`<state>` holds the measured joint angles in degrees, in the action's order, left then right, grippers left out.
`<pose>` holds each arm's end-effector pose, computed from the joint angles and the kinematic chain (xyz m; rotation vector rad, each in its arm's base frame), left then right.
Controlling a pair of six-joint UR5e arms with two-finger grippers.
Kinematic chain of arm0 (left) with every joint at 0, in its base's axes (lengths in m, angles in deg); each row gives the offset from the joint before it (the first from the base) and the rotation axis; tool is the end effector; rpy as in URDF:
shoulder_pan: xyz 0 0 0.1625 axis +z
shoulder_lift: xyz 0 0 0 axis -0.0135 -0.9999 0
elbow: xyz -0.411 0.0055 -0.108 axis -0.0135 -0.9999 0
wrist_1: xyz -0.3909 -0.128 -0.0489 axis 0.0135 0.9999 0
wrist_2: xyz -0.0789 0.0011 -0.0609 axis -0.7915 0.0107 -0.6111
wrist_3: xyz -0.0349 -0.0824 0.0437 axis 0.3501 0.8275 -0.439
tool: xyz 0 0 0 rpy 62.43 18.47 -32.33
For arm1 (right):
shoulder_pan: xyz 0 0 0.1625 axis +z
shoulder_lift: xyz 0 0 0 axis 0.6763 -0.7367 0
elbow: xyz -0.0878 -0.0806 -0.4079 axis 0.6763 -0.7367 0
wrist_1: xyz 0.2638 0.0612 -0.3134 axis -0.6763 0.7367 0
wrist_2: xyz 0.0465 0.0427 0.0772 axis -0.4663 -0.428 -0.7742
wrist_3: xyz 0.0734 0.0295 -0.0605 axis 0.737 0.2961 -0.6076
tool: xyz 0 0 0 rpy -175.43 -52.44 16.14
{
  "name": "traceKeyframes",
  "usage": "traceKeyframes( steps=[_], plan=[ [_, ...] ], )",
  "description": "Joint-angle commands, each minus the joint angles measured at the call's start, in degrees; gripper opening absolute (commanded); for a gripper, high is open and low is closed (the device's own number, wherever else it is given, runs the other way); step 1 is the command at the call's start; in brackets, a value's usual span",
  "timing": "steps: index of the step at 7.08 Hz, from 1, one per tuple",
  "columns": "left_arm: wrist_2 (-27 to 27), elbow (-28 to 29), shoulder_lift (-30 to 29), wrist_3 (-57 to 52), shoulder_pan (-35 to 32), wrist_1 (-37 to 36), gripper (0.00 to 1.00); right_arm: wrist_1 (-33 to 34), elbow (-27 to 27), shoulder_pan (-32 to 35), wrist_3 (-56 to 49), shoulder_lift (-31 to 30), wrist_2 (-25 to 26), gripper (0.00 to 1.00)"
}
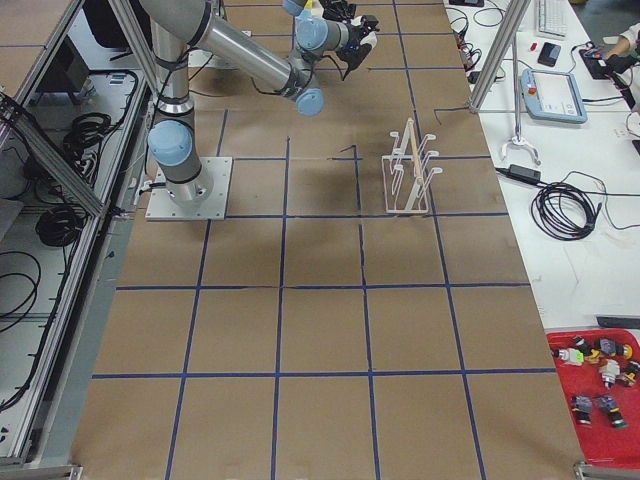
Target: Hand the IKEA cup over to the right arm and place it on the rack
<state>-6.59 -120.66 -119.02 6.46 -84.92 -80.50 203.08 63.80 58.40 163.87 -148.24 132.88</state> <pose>-0.1887 -0.4499 0.3244 -0.9148 -1.8133 1.2995 0.2814 -0.4839 0.3437 1.0723 1.7719 -0.2661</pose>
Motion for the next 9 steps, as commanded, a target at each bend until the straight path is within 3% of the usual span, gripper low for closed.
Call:
traceKeyframes(
  steps=[1, 3, 6, 8, 9],
  plan=[
    [0.24, 0.00, -0.03, 0.00, 0.00, 0.00, 0.06, -0.07, -0.76, 0.57, 0.77, 0.17, 0.00, 0.99],
    [0.24, 0.00, -0.03, 0.00, 0.00, 0.00, 0.06, 0.02, -0.76, 0.57, 0.69, 0.70, 0.00, 0.96],
    [0.24, 0.00, 0.06, 0.00, 0.00, 0.00, 0.06, 0.28, -1.20, 0.57, 0.60, 0.88, -0.09, 0.63],
    [0.33, 0.00, 0.06, 0.00, 0.00, 0.00, 0.09, 0.46, -1.29, 0.48, 0.52, 0.97, -0.09, 0.56],
    [0.50, 0.26, 0.14, 0.00, 0.00, 0.00, 0.16, 0.55, -1.29, 0.48, 0.52, 1.14, -0.17, 0.52]
  ],
)
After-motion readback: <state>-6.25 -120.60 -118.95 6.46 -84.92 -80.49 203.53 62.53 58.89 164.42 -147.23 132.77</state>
